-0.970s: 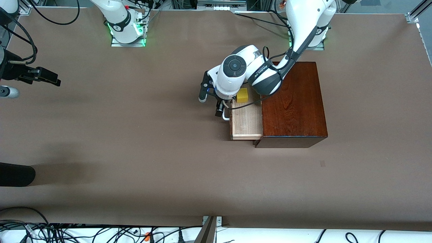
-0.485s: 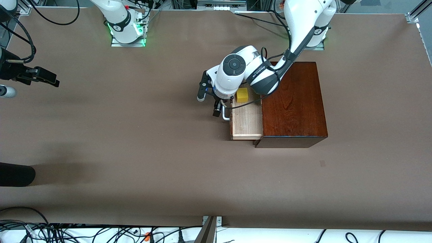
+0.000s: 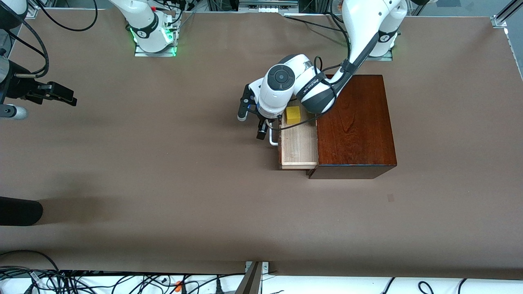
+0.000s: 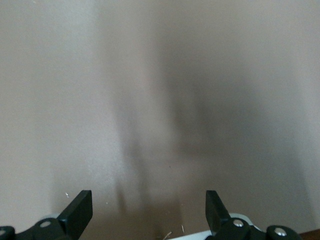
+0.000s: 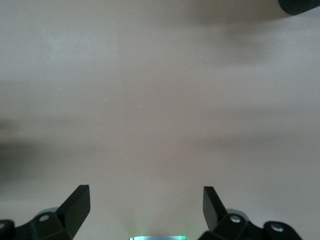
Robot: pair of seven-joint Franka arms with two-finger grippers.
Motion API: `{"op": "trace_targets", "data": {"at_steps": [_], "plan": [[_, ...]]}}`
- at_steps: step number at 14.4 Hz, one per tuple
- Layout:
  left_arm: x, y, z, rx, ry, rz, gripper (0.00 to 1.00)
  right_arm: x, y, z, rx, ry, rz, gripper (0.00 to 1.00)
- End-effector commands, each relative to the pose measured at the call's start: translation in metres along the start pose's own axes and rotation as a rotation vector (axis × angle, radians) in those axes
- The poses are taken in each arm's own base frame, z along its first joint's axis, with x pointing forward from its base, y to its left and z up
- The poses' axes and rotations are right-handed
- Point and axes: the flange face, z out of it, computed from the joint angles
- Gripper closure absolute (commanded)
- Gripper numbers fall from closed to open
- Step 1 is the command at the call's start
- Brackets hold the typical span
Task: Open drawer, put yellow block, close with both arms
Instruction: 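Position the left gripper against the drawer front, then push the drawer into the box with the left gripper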
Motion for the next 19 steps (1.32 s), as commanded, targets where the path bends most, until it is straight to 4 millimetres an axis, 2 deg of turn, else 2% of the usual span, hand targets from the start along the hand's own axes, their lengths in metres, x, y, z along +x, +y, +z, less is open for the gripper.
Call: {"op": "trace_targets", "data": {"at_steps": [1,5,13,16,19], "plan": [[-0.011,0.004,-0.001,-0.035,-0.058,0.016,0.0,0.002,-0.002,-0.005,0.003,0.002,-0.014,0.0],[-0.035,-0.003,-0.013,-0.077,-0.104,-0.015,0.0,0.003,-0.002,-0.003,0.003,-0.001,-0.014,0.0],[-0.085,-0.019,-0.016,-0.127,-0.167,-0.054,0.0,0.003,-0.002,-0.002,0.003,-0.002,-0.014,0.0],[-0.093,-0.021,-0.018,-0.143,-0.178,-0.064,0.0,0.003,-0.002,-0.001,0.003,-0.004,-0.014,0.0],[-0.101,-0.022,-0.03,-0.145,-0.189,-0.086,0.0,0.003,-0.003,-0.001,0.003,-0.004,-0.016,0.0]]}}
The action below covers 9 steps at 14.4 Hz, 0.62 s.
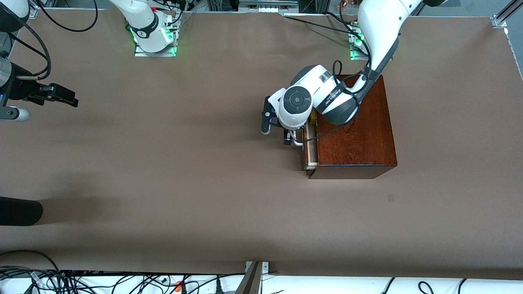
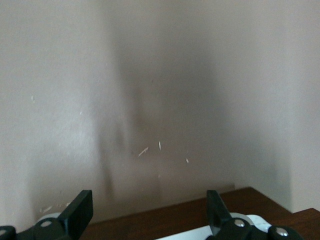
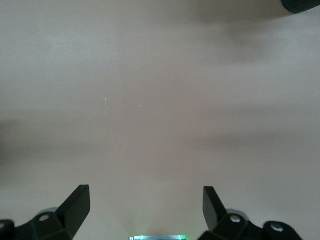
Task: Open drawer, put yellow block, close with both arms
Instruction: 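Push the drawer into the box with the left gripper, then press the drawer front flush with the left gripper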
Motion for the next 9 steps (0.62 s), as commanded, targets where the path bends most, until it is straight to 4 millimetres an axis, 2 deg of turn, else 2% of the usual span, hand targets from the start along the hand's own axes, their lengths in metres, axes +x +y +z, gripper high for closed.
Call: {"op": "trace_targets", "data": {"at_steps": [1,9], "plan": [[-0.0276,-0.0033,-0.0156,0.017,-0.046,0.009,0.0,0.0018,-0.0021,-0.0041,0.003,0.002,-0.014,0.0],[-0.0351,-0.0061,-0.0174,0.013,-0.049,-0.006,0.0,0.0018,-0.0021,-0.0041,0.003,0.002,-0.014,0.0]]}}
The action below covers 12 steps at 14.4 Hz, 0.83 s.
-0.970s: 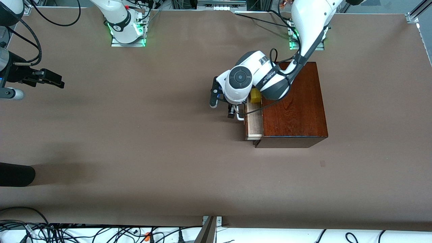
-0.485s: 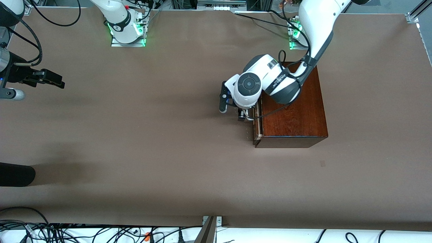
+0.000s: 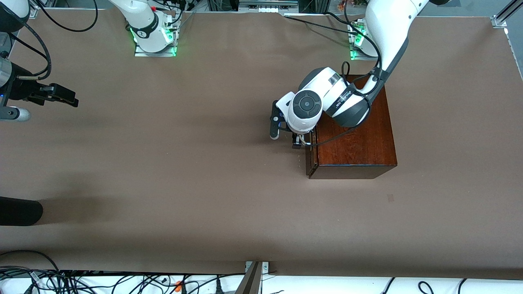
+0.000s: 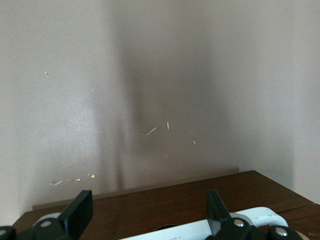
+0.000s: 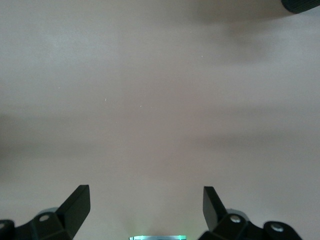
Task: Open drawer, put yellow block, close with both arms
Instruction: 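Press the drawer front flush with the left gripper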
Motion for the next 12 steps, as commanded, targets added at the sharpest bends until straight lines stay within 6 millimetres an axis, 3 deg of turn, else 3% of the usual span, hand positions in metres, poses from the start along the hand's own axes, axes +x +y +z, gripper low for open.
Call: {"op": "trace_targets", "data": {"at_steps": [1,8,12], "plan": [[-0.018,0.001,-0.01,0.009,-0.042,0.016,0.0,0.002,-0.002,-0.004,0.003,0.003,-0.014,0.0],[-0.017,0.0,-0.017,0.015,-0.031,0.01,0.0,0.002,-0.002,-0.004,0.003,0.002,-0.014,0.0],[0.0,0.021,-0.058,0.017,0.055,-0.138,0.0,0.002,-0.002,-0.004,0.003,0.002,-0.014,0.0]]}}
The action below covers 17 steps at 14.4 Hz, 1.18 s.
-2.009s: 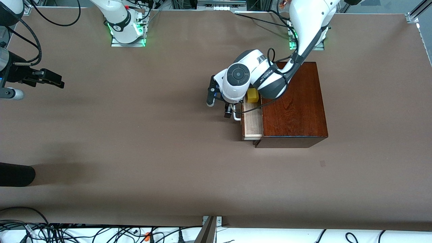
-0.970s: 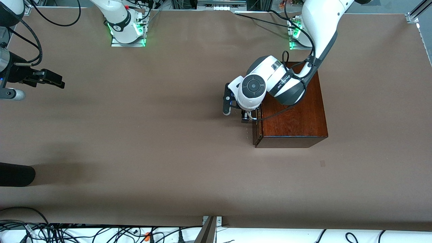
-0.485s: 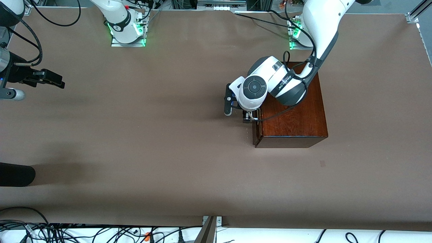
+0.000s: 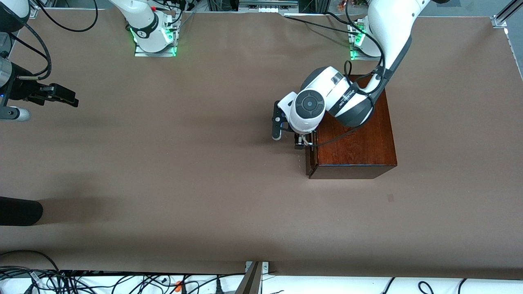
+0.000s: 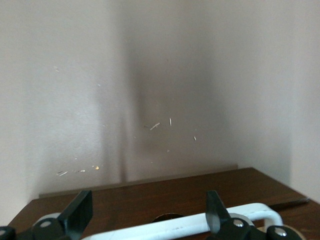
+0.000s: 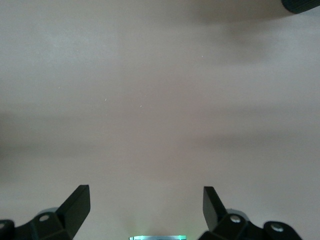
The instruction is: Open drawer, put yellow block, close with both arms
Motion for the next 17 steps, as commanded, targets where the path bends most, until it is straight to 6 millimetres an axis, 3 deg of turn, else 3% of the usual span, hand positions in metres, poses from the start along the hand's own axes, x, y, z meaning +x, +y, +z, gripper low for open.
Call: {"op": "trace_targets", "data": {"at_steps": [1,4,6,8,11,13,15,17], "plan": [[0.004,0.023,-0.051,0.002,0.049,-0.138,0.0,0.002,-0.002,-0.004,0.003,0.002,-0.013,0.0],[-0.003,0.036,-0.102,0.001,0.038,-0.344,0.0,0.002,-0.002,-0.004,0.003,0.002,-0.013,0.0],[-0.018,0.045,-0.136,-0.022,-0.025,-0.534,0.0,0.002,-0.002,-0.004,0.005,0.002,-0.013,0.0],[-0.051,0.038,-0.169,-0.043,-0.061,-0.691,0.0,0.002,-0.002,-0.003,0.005,-0.003,-0.013,0.0],[-0.125,0.019,-0.221,-0.044,-0.043,-0.851,0.0,0.002,-0.001,-0.002,0.005,-0.004,-0.012,0.0],[-0.169,0.008,-0.242,-0.025,-0.026,-0.919,0.0,0.002,-0.001,-0.002,0.005,-0.006,-0.012,0.0],[-0.2,0.016,-0.268,0.052,-0.035,-0.985,0.0,0.002,-0.002,-0.002,0.004,-0.006,-0.013,0.0],[-0.251,0.014,-0.279,0.081,-0.031,-1.091,0.0,0.002,-0.001,-0.002,0.005,-0.006,-0.012,0.0]]}}
